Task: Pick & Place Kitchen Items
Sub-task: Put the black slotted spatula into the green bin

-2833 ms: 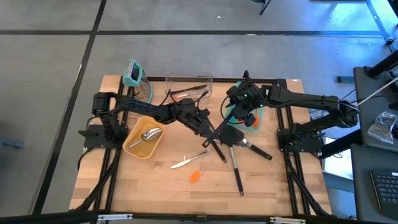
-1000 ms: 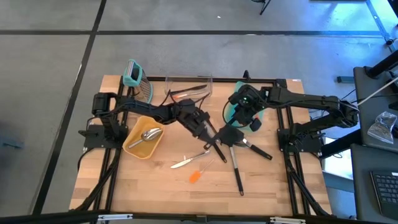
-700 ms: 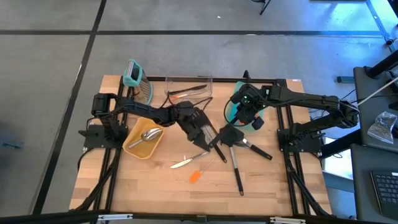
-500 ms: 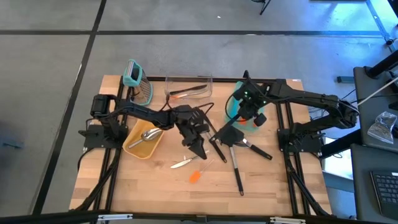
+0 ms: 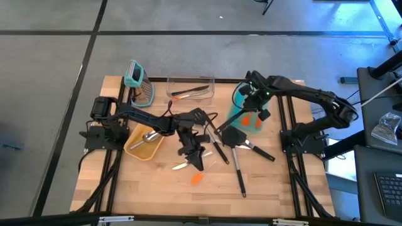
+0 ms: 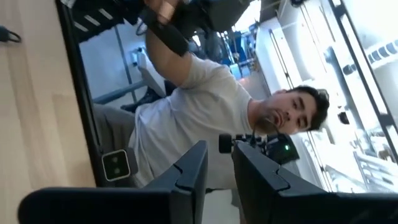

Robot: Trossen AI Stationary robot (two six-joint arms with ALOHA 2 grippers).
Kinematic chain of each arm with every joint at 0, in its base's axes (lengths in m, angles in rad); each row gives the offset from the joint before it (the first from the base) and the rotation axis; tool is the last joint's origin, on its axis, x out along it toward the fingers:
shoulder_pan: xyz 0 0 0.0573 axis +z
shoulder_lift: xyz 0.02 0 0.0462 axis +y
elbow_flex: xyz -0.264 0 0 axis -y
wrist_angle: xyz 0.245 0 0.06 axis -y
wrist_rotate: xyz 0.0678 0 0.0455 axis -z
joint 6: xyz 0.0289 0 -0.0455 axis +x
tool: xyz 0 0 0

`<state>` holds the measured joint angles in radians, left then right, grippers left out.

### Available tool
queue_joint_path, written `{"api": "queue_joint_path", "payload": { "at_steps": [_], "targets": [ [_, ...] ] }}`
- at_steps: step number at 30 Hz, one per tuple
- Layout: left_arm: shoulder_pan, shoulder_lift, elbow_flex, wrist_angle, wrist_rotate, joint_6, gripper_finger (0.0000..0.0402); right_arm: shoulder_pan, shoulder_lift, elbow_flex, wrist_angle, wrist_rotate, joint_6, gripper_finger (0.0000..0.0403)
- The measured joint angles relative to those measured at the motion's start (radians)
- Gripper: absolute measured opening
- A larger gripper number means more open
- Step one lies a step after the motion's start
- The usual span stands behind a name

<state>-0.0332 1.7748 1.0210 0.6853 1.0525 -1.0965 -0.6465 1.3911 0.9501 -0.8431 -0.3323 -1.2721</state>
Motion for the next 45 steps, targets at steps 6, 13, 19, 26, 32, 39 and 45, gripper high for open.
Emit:
{"api": "queue_joint_path", "payload": {
  "at_steps": [6,13,19,26,32,39,45],
  "targets": [
    [0.000,0.000,0.000,-0.007,0.062,0.026,0.0074,-0.064,0.112,0.000,0.099,-0.023,-0.033,0.0063],
    [0.009,0.000,0.000,-0.007,0.076,0.023,0.0074,-0.096,0.194,0.000,0.084,-0.039,-0.114,0.0063],
    [0.010,0.001,0.000,-0.008,0.050,0.022,0.0074,-0.160,0.203,0.000,0.096,-0.063,-0.156,0.0063],
    [0.012,0.001,0.000,-0.008,0.008,0.026,0.0074,-0.250,0.203,0.000,0.126,-0.103,-0.173,0.0063],
    [0.016,0.001,0.000,-0.008,-0.004,0.033,0.0075,-0.281,0.203,0.000,0.122,-0.150,-0.194,0.0063],
    [0.015,0.001,0.000,-0.008,-0.004,0.045,0.0075,-0.281,0.203,0.000,0.122,-0.177,-0.144,0.0063],
    [0.015,0.001,0.000,-0.008,-0.004,0.056,0.0075,-0.281,0.212,0.000,0.157,-0.178,-0.078,0.0083]
  ]
}}
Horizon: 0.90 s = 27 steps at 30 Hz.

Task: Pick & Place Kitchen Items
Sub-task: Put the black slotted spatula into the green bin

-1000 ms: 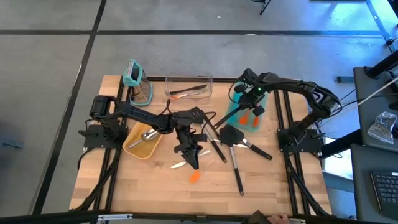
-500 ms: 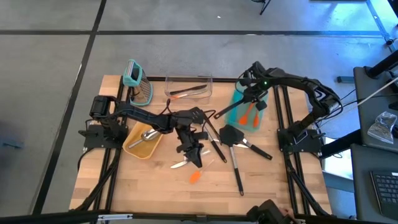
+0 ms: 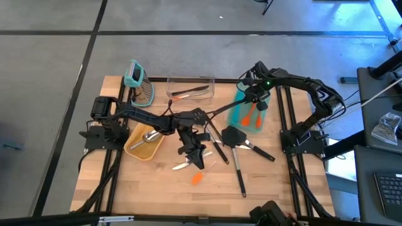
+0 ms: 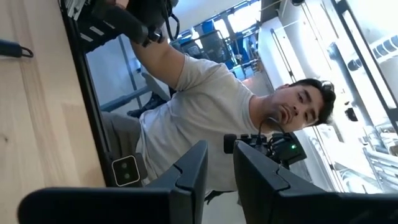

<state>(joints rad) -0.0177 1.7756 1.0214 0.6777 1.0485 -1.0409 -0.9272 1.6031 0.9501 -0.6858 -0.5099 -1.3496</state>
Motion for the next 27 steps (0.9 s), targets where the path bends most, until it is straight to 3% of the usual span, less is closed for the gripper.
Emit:
{"api": "queue_joint_path", "payload": {
  "at_steps": [11,27],
  "targets": [
    [0.000,0.000,0.000,0.000,-0.003,-0.001,0.0075,0.000,0.096,0.001,0.030,-0.014,-0.028,0.0071],
    [0.000,0.000,0.001,-0.010,0.006,0.015,0.0075,0.041,0.083,0.001,0.002,-0.011,-0.075,0.0071]
  ]
}}
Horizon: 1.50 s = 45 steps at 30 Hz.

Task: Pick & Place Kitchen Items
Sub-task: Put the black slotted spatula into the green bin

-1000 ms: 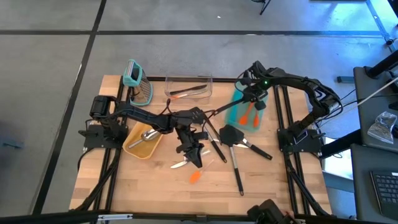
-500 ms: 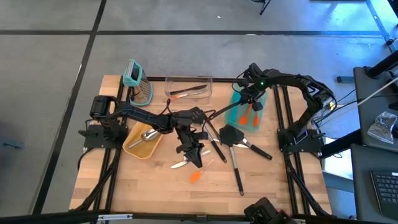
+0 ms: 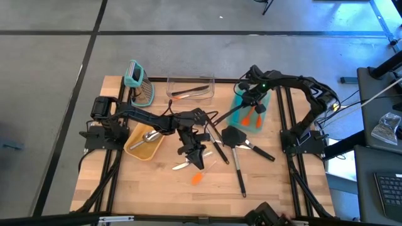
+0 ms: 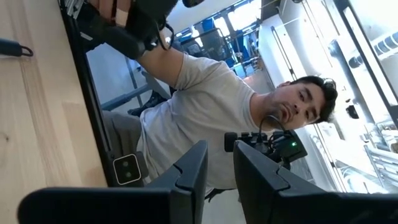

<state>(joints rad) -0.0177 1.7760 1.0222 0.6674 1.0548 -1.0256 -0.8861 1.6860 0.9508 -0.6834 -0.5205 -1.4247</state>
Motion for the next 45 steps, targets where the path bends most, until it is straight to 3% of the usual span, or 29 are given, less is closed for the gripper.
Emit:
{"api": "queue_joint_path", "payload": {
  "at_steps": [18,45],
  "targets": [
    [0.000,0.000,0.000,0.000,-0.001,-0.001,0.0075,0.130,-0.005,-0.001,-0.009,-0.008,0.022,0.0071],
    [0.000,0.000,0.000,-0.022,-0.013,0.037,0.0074,0.154,-0.005,-0.001,0.040,-0.006,0.187,0.0072]
  ]
}}
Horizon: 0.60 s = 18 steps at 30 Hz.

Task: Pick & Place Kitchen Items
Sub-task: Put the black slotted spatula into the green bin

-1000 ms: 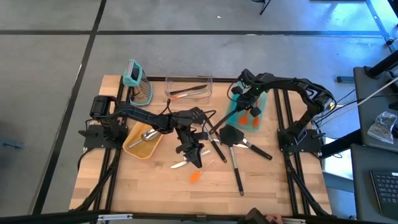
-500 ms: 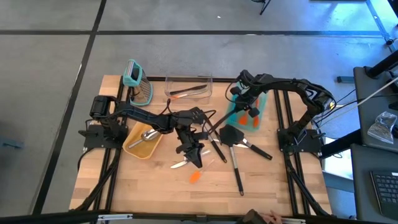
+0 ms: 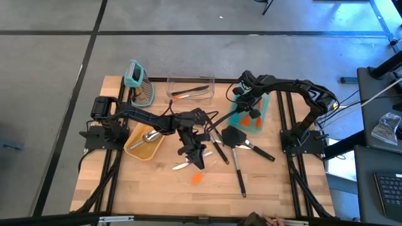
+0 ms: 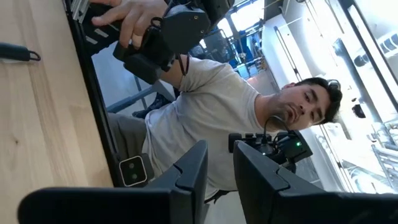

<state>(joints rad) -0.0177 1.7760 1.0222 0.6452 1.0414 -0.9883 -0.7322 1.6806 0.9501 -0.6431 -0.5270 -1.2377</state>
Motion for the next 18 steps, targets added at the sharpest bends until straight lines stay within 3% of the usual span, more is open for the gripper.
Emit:
{"api": "queue_joint_path", "payload": {
  "at_steps": [6,18],
  "targets": [
    [-0.002,0.000,0.000,-0.024,0.000,0.015,0.0074,0.043,0.000,0.000,0.044,0.003,0.039,0.0090],
    [-0.017,0.000,0.000,-0.025,0.005,0.034,0.0040,0.079,-0.001,0.000,0.111,0.028,0.126,0.0239]
  ]
}}
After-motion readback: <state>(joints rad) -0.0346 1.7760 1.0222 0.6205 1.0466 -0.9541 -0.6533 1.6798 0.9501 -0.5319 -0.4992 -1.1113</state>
